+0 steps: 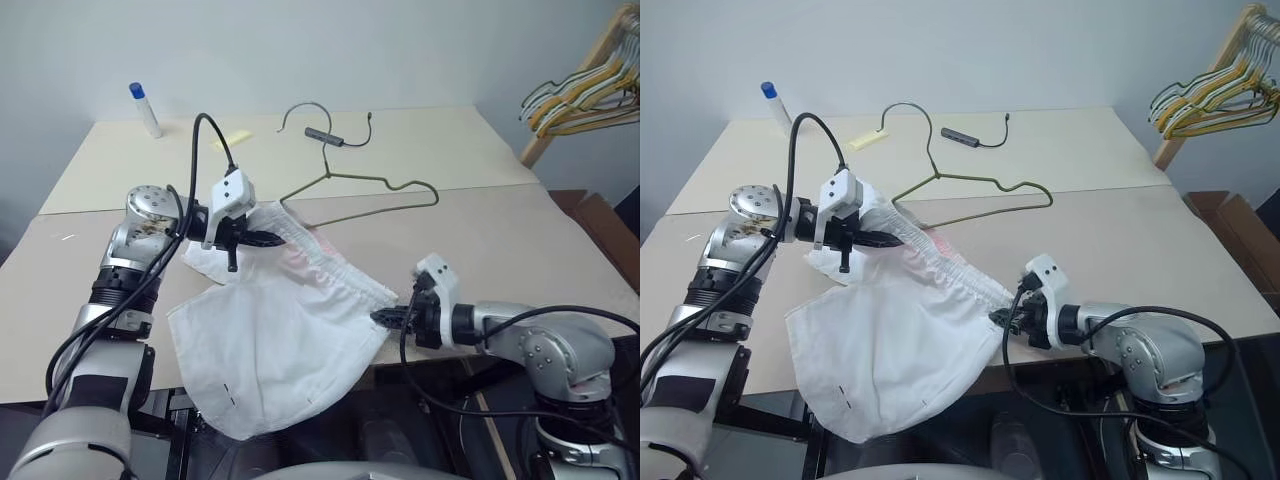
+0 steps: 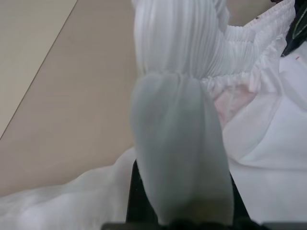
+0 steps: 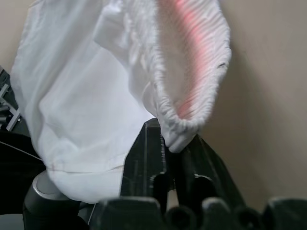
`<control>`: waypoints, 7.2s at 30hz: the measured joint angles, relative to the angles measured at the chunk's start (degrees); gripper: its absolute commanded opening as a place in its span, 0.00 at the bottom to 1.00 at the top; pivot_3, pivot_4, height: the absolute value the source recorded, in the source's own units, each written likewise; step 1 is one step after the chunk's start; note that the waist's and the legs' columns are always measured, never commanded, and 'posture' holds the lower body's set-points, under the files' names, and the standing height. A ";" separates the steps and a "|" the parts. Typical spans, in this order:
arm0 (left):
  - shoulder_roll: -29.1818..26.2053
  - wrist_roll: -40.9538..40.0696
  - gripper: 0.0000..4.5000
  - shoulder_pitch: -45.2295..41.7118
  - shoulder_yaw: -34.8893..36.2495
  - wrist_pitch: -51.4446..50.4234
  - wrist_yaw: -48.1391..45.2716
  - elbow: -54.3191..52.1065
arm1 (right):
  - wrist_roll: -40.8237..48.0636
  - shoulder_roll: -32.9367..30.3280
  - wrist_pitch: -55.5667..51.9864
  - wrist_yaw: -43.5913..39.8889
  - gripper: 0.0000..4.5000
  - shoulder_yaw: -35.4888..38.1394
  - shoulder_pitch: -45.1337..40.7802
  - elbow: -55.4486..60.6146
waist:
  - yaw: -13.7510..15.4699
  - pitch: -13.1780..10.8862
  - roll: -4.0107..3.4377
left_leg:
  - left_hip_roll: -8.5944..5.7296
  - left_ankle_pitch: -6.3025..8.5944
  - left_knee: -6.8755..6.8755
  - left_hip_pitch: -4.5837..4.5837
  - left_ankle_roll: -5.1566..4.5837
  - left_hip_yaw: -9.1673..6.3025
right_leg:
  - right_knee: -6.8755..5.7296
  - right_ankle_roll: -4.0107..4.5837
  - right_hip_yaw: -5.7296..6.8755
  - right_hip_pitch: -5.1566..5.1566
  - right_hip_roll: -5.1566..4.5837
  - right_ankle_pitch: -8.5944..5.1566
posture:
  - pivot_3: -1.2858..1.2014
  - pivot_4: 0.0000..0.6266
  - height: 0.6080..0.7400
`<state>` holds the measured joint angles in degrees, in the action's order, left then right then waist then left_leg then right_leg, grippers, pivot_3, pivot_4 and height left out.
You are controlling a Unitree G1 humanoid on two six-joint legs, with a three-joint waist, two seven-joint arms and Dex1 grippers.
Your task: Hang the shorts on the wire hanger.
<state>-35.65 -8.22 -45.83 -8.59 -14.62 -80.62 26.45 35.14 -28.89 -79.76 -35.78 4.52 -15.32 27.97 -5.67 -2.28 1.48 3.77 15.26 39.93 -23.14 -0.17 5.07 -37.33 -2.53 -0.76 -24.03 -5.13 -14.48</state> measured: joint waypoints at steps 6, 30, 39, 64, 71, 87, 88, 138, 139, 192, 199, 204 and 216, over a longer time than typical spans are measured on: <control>-5.81 -3.21 0.00 5.70 0.65 -0.28 -6.27 -5.91 | -0.69 -7.13 5.17 -1.43 0.00 1.39 -4.16 -5.73 | -1.09 0.00 -0.01 | 0.01 0.00 -0.05 0.01 0.00 0.01 | 0.01 0.00 -0.02 -0.03 0.00 0.00 | 0.47 0.00 1.00; -9.25 6.41 0.00 7.96 -6.54 5.96 1.71 -4.70 | -5.33 -24.70 26.87 -18.27 0.00 -10.03 -15.26 -16.82 | -0.82 0.01 -0.01 | 0.01 0.01 -0.04 -0.02 -0.02 0.00 | 0.05 -0.01 0.01 -0.03 -0.02 0.01 | 0.48 0.00 1.00; -1.90 7.71 0.00 2.72 -6.95 -1.18 5.84 -1.85 | -14.28 -23.09 27.80 -11.05 0.00 -18.74 -15.90 -2.39 | 0.06 0.01 -0.01 | -0.01 0.01 0.01 -0.10 -0.01 0.02 | 0.03 -0.01 0.02 -0.09 -0.03 0.00 | 0.47 0.00 1.00; -2.45 5.31 0.00 2.23 -5.96 0.97 0.26 -1.87 | -17.64 -26.09 42.32 -27.18 0.91 -15.30 -26.45 -19.55 | -1.34 0.02 -0.03 | -0.02 0.03 -0.04 0.10 -0.06 0.09 | 0.15 -0.08 -0.04 0.09 -0.04 0.10 | 0.47 0.00 1.00; -1.79 5.37 0.00 1.05 -5.98 1.98 -0.39 -1.64 | -25.53 -20.47 51.33 -34.52 0.91 -25.48 -32.13 -29.64 | -1.41 0.03 -0.05 | -0.02 0.02 0.01 -0.05 -0.04 0.09 | 0.13 -0.10 -0.04 -0.05 -0.05 0.11 | 0.48 0.00 1.00; -1.63 5.37 0.00 -0.10 -6.04 2.78 -2.27 -1.65 | -35.02 -14.98 58.06 -41.26 0.01 -31.06 -35.60 -38.38 | -1.33 0.03 -0.06 | -0.02 0.01 0.03 -0.06 -0.02 0.08 | 0.09 -0.10 -0.03 -0.06 -0.05 0.11 | 0.48 0.00 1.00; -1.63 5.37 0.00 -0.22 -6.05 3.24 -2.38 -1.50 | -35.12 -14.98 58.11 -41.63 0.01 -31.06 -35.57 -38.39 | -1.34 0.03 -0.06 | -0.03 0.01 0.03 -0.06 -0.03 0.08 | 0.09 -0.10 -0.03 -0.06 -0.05 0.11 | 0.48 0.00 1.00; 10.90 -38.77 0.98 -7.41 20.89 -32.60 28.82 -26.41 | -19.18 -28.65 -12.32 13.09 0.00 23.41 -36.76 -47.93 | -6.11 0.20 -0.45 | -0.15 0.04 -0.24 0.83 -0.06 -0.07 | 0.34 -0.16 -0.19 0.89 -0.12 0.10 | 0.43 0.00 1.00; 10.84 -38.86 0.98 -7.42 20.88 -32.49 28.91 -26.30 | -20.61 -28.46 -12.28 15.17 0.00 23.55 -39.62 -50.87 | -6.21 0.20 -0.47 | -0.15 0.04 -0.24 0.83 -0.06 -0.07 | 0.34 -0.16 -0.22 0.88 -0.13 0.10 | 0.43 0.00 1.00; 6.37 -34.01 0.99 -0.89 15.52 -26.20 27.81 -30.06 | -38.92 -7.45 30.82 58.84 1.00 25.88 -19.85 -30.15 | -6.18 0.40 -1.07 | -0.27 -0.03 -0.75 1.16 0.04 -0.14 | 0.47 -0.31 -0.62 0.91 -0.17 0.08 | 0.45 0.00 1.00; 6.18 -32.32 0.99 0.28 14.76 -25.17 27.91 -30.07 | -46.52 -5.07 49.67 64.44 1.00 20.95 -13.87 -25.60 | -6.20 0.40 -1.08 | -0.28 -0.03 -0.76 1.20 0.03 -0.14 | 0.48 -0.31 -0.65 0.93 -0.17 0.09 | 0.46 0.00 1.00; 5.31 -30.47 0.99 3.66 14.65 -24.86 29.75 -30.81 | -39.87 -3.75 60.94 51.18 1.00 16.25 -12.25 -19.61 | -6.57 0.40 -1.05 | -0.29 -0.02 -0.88 1.56 0.02 -0.16 | 0.47 -0.32 -0.88 1.13 -0.06 0.10 | 0.48 0.00 1.00; 0.12 -21.05 0.99 25.63 14.21 -14.62 31.30 -41.56 | -13.83 -9.25 59.03 -10.20 1.00 -3.55 -15.44 -24.73 | -0.86 0.23 -0.72 | -0.29 0.04 -1.10 2.05 -0.07 -0.13 | 0.77 -0.30 -0.72 1.70 -0.11 0.10 | 0.55 0.00 1.00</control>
<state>-35.52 -29.27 -20.20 5.61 -29.23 -49.32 -15.11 21.31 -38.14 -20.74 -45.98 0.96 -30.76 3.24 -6.53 -2.05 0.76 3.48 15.30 38.83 -21.09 -0.24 4.94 -36.57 -2.83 -1.47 -22.33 -5.24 -14.38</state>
